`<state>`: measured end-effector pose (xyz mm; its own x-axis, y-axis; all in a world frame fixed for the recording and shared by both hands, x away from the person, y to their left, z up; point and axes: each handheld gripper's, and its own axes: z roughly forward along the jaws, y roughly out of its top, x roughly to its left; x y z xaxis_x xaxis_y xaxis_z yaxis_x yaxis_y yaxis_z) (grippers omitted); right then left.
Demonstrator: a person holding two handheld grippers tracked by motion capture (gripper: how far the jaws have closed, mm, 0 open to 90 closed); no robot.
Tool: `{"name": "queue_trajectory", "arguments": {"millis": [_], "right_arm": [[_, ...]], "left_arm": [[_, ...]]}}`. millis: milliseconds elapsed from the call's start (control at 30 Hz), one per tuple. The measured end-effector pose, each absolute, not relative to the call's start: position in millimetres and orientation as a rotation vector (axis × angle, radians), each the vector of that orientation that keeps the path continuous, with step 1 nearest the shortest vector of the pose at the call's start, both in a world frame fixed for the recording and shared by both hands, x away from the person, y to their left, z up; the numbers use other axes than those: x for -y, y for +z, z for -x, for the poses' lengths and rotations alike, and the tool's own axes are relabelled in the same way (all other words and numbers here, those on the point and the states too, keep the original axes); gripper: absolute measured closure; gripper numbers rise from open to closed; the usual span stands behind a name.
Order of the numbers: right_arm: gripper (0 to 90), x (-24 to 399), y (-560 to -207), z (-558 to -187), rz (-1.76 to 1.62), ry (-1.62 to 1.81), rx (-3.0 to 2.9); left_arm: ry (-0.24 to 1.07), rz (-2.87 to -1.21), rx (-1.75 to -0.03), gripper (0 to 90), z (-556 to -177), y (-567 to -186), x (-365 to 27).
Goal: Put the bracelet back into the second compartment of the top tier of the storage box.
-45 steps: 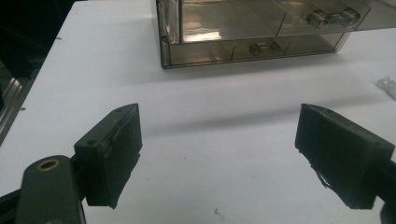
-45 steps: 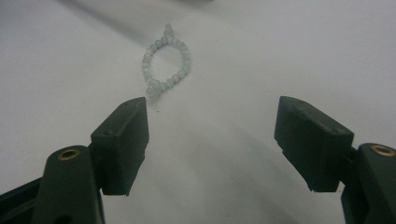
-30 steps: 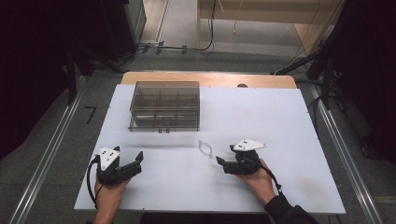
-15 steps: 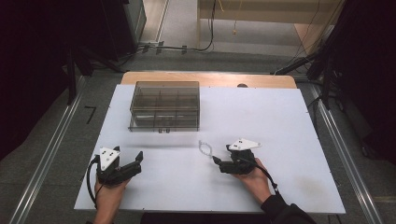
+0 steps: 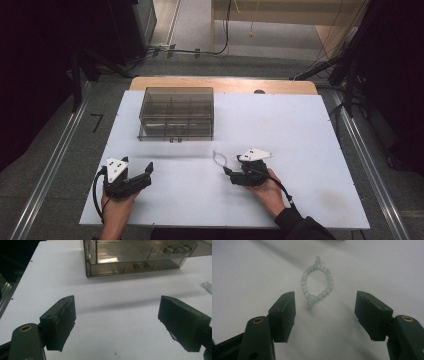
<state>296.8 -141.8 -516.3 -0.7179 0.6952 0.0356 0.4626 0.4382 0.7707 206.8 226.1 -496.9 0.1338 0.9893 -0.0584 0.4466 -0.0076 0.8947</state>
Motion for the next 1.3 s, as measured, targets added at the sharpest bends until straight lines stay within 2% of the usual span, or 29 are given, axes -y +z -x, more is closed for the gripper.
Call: {"name": "queue_trajectory", "arguments": {"millis": [167, 267, 467, 567, 600, 867, 1133, 1300], "right_arm": [[37.6, 137.4, -516.8, -296.9, -0.987, 1.142, -2.411], [44.1, 135.7, -517.1, -297.7, -0.974, 1.132, -2.415], [50.8, 133.8, -517.1, -297.7, -0.962, 1.125, -2.423], [56.3, 133.0, -517.1, -297.3, -0.941, 1.131, -2.425], [61.0, 132.4, -517.2, -297.0, -0.929, 1.134, -2.433], [74.3, 131.2, -517.5, -297.5, -0.906, 1.133, -2.457], [82.2, 131.5, -517.7, -299.2, -0.920, 1.135, -2.471], [82.9, 132.4, -517.0, -299.2, -0.924, 1.145, -2.465]], "left_arm": [[0.825, -1.583, -1.434, 15.3, -207.1, -497.0, -226.2], [0.825, -1.582, -1.434, 15.2, -207.0, -497.0, -226.1], [0.824, -1.584, -1.436, 15.3, -207.1, -497.1, -226.1], [0.824, -1.585, -1.436, 15.2, -207.1, -497.0, -226.0], [0.825, -1.586, -1.436, 15.2, -207.1, -497.0, -226.1], [0.823, -1.585, -1.434, 15.3, -207.4, -497.3, -226.2], [0.823, -1.584, -1.434, 15.3, -207.2, -497.2, -226.3], [0.823, -1.580, -1.433, 15.3, -206.9, -497.0, -226.6]]}}
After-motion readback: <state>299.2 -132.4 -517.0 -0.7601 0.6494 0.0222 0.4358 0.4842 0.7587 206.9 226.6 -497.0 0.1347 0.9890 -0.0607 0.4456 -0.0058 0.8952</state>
